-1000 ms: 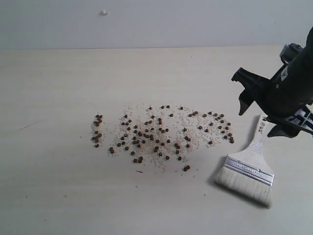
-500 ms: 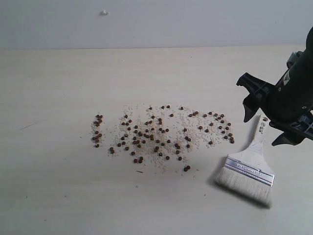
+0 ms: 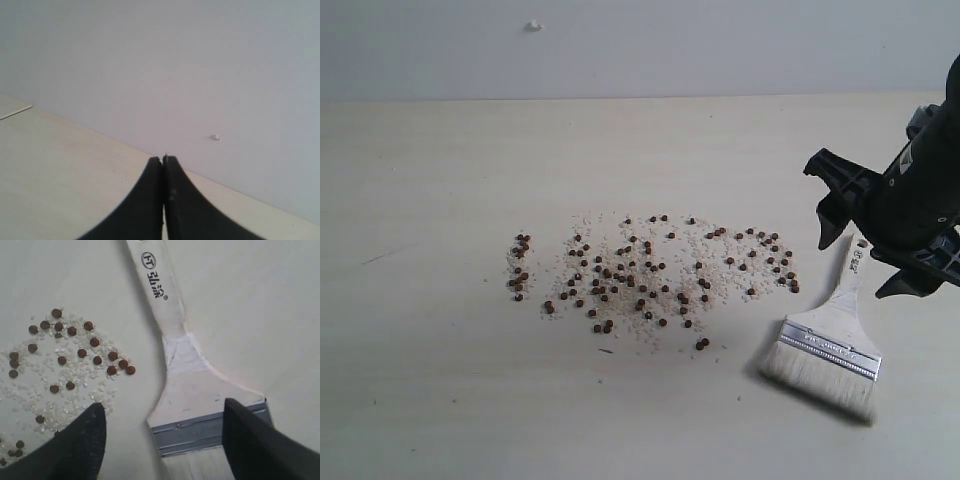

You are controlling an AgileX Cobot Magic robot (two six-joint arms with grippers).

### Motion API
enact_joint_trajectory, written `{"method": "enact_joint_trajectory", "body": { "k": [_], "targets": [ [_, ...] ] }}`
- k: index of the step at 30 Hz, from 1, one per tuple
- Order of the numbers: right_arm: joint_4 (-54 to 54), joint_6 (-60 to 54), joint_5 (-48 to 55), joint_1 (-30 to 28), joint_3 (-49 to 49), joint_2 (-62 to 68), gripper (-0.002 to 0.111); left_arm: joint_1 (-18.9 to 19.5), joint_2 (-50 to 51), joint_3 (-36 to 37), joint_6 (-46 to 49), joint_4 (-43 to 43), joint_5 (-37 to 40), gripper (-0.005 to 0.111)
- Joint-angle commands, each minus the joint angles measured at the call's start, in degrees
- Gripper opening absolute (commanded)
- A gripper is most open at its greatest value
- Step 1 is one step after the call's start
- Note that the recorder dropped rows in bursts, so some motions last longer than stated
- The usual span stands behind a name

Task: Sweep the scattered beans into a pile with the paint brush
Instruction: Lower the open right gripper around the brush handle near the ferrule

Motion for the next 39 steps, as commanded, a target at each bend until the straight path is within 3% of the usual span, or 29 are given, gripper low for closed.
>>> {"method": "enact_joint_trajectory", "body": {
  "k": [1, 4, 11, 24, 30, 39],
  "targets": [
    [-1.11, 0.12, -2.93, 0.12, 0.02, 0.06, 0.062, -0.23, -0.37, 0.19, 0.15, -0.31, 0.00, 0.000],
    [-4.47, -1.14, -2.67, 0.12, 0.02, 0.06, 0.062, -0.23, -0.37, 0.19, 0.15, -0.31, 0.00, 0.000],
    [-8.79, -15.81, -2.70, 0.12, 0.02, 0.06, 0.062, -0.23, -0.37, 0.19, 0.15, -0.31, 0.00, 0.000],
    [-5.75, -20.07, -4.48, 0.12, 0.02, 0.08, 0.062, -0.23, -0.37, 0.19, 0.15, -0.31, 0.00, 0.000],
    [-12.70, -19.26, -4.59, 0.12, 0.02, 0.08, 0.062, -0.23, -0.37, 0.19, 0.15, -0.31, 0.00, 0.000],
    [-12.79, -19.85, -3.80, 0.12, 0.02, 0.08, 0.062, -0.23, -0.37, 0.19, 0.15, -0.31, 0.00, 0.000]
  ]
}}
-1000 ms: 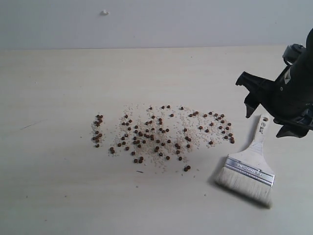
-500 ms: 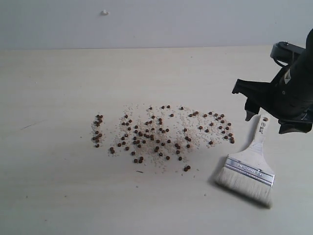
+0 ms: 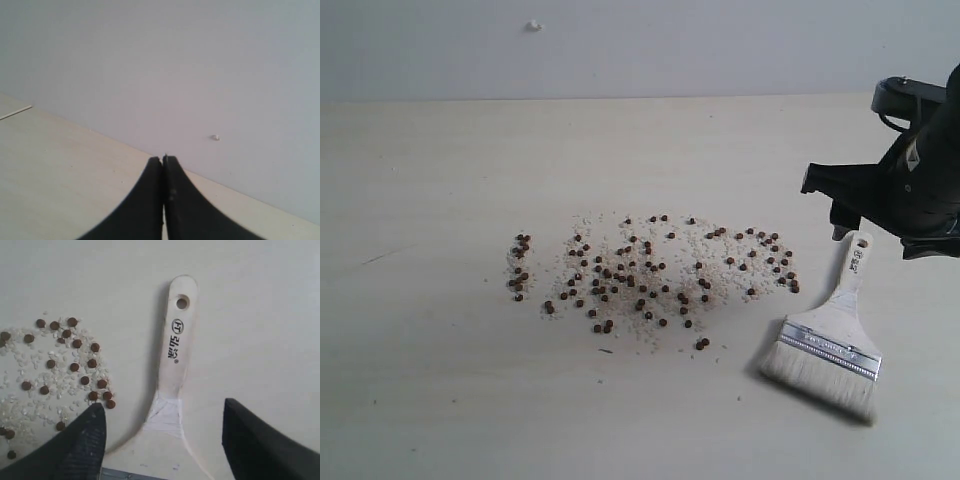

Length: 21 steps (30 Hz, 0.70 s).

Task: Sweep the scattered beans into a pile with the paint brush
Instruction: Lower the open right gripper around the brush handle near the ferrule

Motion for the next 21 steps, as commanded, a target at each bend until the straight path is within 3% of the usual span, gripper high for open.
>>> {"method": "enact_joint_trajectory", "body": {
  "k": [1, 21],
  "targets": [
    [-0.37, -0.38, 0.20, 0.12, 0.02, 0.08, 0.062, -0.23, -0.37, 0.19, 0.15, -0.31, 0.00, 0.000],
    [1.35, -1.49, 5.47, 0.12, 0.02, 0.08, 0.062, -0.23, -0.37, 0.19, 0.15, -0.31, 0.00, 0.000]
  ]
}}
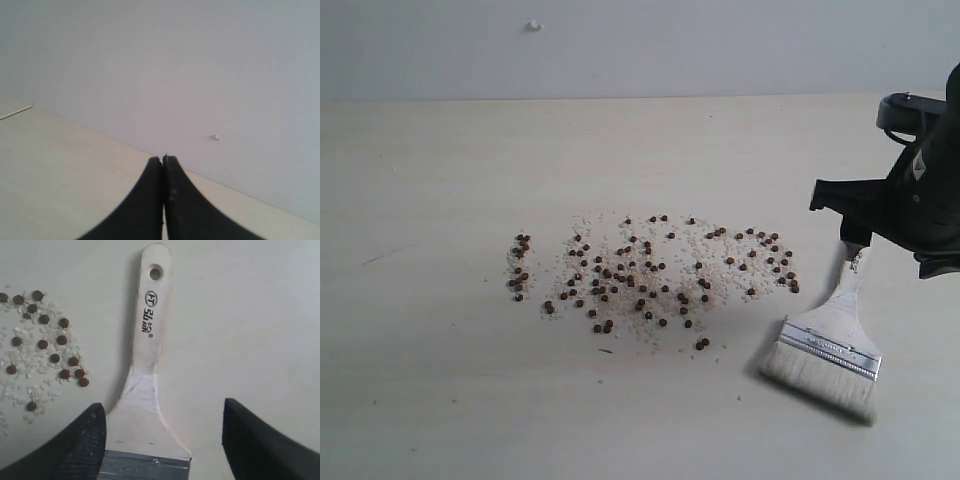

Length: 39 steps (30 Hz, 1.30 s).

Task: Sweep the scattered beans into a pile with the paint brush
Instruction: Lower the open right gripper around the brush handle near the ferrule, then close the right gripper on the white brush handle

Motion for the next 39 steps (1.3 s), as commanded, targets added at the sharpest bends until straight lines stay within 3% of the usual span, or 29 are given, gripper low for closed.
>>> {"method": "enact_joint_trajectory", "body": {
  "k": [1, 6, 11, 16, 39],
  "targets": [
    [0.40, -0.62, 0.25, 0.12, 0.02, 0.08, 0.062, -0.23, -0.37, 0.19, 0.15, -0.31, 0.00, 0.000],
    [3.04, -0.09, -3.93, 0.12, 0.02, 1.07, 0.062, -0.23, -0.37, 0.19, 0.15, -0.31, 0.00, 0.000],
    [5.84, -0.09, -5.60, 0.71, 0.02, 9.90, 0.062, -0.23, -0.37, 0.19, 0.15, -0.31, 0.00, 0.000],
    [5.84, 1.31, -14.07, 0.71, 0.02, 11.93, 0.062, -0.23, -0.37, 0.19, 0.15, -0.31, 0.00, 0.000],
    [-0.18, 6.46, -10.33, 0.71, 0.02, 12.18, 0.062, -0.23, -0.37, 0.19, 0.15, -0.31, 0.00, 0.000]
  ]
}}
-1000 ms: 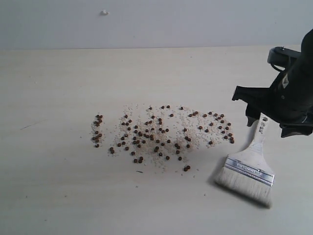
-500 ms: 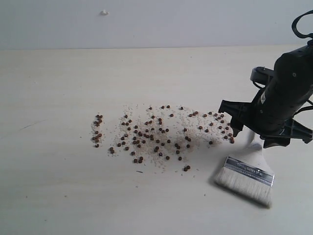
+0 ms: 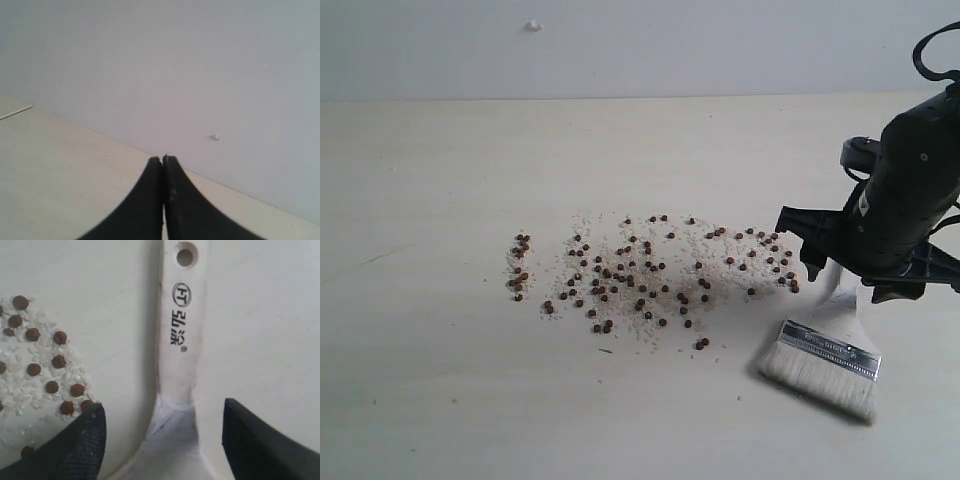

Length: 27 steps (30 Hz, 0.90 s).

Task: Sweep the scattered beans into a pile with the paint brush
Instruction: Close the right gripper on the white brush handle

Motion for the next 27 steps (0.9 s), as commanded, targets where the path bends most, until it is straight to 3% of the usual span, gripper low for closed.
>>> {"method": "enact_joint_trajectory", "body": {
  "k": [1, 27],
  "targets": [
    [-0.87, 0.10, 0.30, 0.21, 0.02, 0.18, 0.062, -0.23, -0.37, 0.19, 0.15, -0.31, 0.00, 0.000],
    [-5.23, 2.34, -0.48, 0.21, 0.02, 0.18, 0.062, -0.23, -0.37, 0.19, 0.15, -0.31, 0.00, 0.000]
  ]
}}
